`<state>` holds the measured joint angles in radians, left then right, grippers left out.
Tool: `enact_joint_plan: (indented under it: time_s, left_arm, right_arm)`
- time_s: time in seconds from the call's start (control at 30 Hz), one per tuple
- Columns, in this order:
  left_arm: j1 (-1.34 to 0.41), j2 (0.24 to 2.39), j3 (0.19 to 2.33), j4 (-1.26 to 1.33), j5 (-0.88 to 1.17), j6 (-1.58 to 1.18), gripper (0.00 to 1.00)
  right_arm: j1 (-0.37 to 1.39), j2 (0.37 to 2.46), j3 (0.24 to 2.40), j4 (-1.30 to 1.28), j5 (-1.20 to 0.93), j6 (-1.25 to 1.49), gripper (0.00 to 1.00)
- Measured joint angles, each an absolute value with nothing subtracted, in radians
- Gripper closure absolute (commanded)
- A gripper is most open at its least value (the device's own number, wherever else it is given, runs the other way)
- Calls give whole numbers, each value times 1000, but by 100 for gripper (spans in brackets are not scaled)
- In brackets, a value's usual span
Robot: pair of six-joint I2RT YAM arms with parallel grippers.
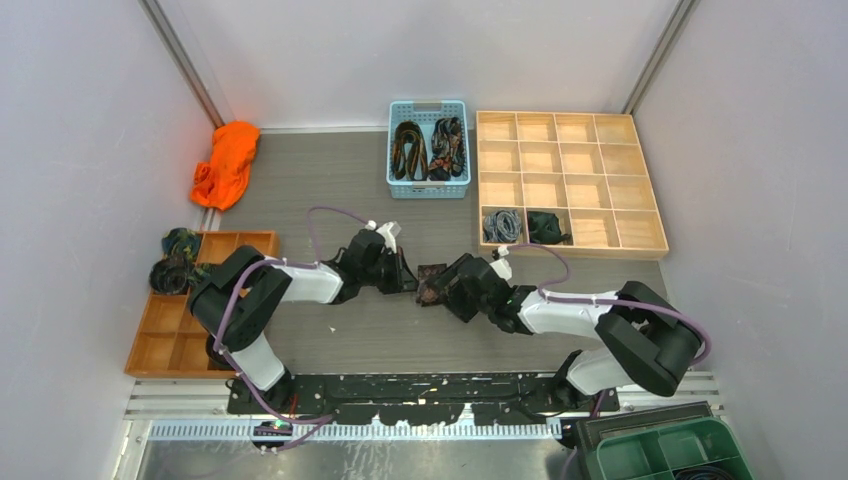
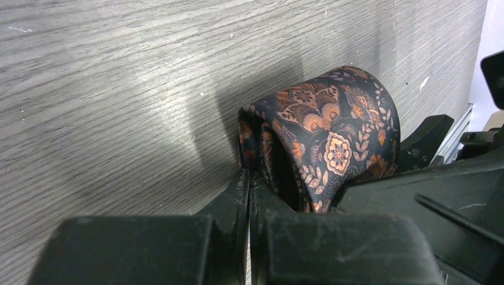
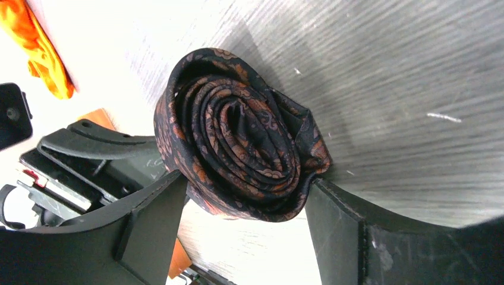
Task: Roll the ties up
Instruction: Pick up the tie at the center of the board.
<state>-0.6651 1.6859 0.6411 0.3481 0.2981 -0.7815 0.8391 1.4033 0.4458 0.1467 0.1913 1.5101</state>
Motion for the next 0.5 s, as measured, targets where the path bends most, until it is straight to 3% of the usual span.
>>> enact_joint_plan:
  time_s: [0.5]
  left_arm:
    - [-665, 1724, 682, 340, 326, -775, 100]
  right_arm:
    - [793, 1499, 524, 177, 183, 1446, 19]
